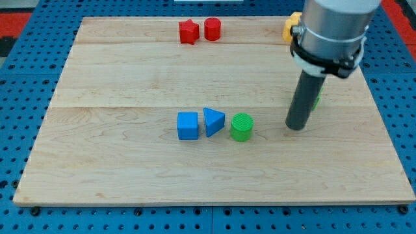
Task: Move the green circle towards center
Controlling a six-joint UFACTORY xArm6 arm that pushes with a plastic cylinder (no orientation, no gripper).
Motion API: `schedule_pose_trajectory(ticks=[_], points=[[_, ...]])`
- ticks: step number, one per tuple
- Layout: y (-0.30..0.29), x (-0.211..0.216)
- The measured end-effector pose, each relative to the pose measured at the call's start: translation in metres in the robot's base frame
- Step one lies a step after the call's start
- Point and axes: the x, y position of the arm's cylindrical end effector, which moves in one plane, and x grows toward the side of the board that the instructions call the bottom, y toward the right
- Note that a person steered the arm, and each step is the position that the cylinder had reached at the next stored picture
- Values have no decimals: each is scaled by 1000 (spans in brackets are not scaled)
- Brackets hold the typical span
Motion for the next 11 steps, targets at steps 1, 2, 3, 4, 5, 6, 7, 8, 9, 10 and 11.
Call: schedule_pose_trajectory(ticks=[1,2,3,4,5,6,7,8,9,10,11], points=[[0,24],[-21,45],[-64,53],[-66,53],[-66,39],[-66,11],[-66,3],[-66,27],[-70,37],[-71,33],[-88,29]])
